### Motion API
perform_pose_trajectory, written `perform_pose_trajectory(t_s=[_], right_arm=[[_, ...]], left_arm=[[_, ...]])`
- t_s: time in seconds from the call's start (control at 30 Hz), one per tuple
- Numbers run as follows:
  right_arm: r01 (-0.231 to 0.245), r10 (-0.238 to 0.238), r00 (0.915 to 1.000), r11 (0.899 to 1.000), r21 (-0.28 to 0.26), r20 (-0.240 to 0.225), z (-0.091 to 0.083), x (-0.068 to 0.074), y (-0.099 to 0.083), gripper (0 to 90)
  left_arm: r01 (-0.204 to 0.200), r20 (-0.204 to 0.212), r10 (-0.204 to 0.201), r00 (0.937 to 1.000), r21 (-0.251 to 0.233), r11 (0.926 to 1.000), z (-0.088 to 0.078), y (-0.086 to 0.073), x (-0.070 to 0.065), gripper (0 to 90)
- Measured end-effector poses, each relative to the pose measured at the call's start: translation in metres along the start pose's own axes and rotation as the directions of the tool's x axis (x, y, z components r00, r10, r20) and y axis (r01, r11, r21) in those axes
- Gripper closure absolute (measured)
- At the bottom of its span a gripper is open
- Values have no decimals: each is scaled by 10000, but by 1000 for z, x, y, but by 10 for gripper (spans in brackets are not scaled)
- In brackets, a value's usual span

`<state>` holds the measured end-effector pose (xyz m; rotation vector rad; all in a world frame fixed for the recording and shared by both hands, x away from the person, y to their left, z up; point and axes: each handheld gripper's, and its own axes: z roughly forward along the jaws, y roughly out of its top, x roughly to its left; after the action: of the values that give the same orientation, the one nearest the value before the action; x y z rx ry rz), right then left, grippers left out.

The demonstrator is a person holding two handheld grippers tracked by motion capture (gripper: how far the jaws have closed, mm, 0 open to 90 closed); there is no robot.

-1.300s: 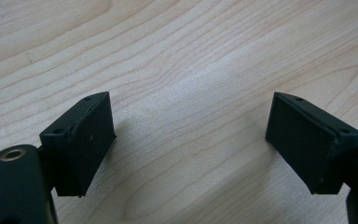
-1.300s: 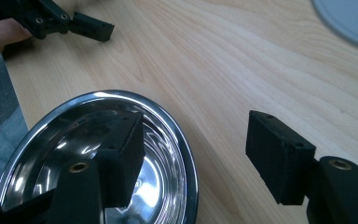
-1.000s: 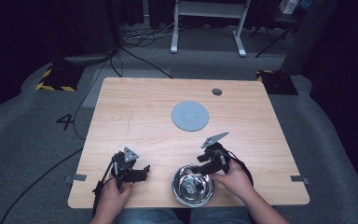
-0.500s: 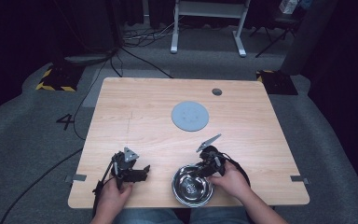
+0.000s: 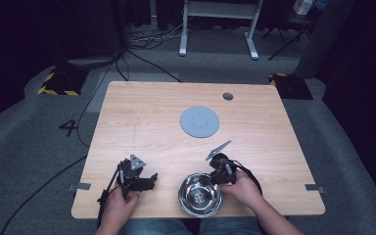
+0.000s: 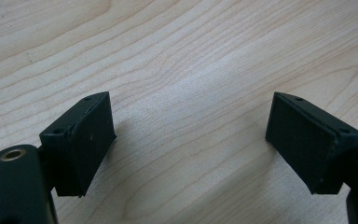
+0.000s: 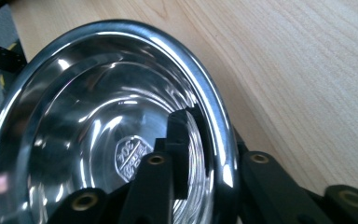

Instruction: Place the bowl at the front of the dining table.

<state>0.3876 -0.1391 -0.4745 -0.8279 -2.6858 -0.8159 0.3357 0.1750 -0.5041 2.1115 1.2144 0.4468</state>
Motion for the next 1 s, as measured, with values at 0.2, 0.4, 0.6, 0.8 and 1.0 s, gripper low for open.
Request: perform_pose_trajectory(t_s=[0.2,0.4,0.6,0.8,1.0], right_arm=[[-50,51,9999,9999,-90,123,-6,2,1,863],[16,-5,9994,9995,-315,344,-14,6,3,856],[-7,35,9989,9983,-579,475,-25,7,7,856],[41,19,9973,9967,-815,741,-37,6,14,854],[102,7,9952,9937,-1117,978,-51,3,23,852]], left_arm=[[-2,0,2,10000,2,10000,0,0,0,156],[-4,-5,4,10000,9,10000,0,0,0,156],[-2,-1,2,10000,3,10000,0,0,0,156],[-8,-6,8,10000,8,10000,0,0,0,156],[5,-17,-5,10000,16,10000,0,0,0,156]])
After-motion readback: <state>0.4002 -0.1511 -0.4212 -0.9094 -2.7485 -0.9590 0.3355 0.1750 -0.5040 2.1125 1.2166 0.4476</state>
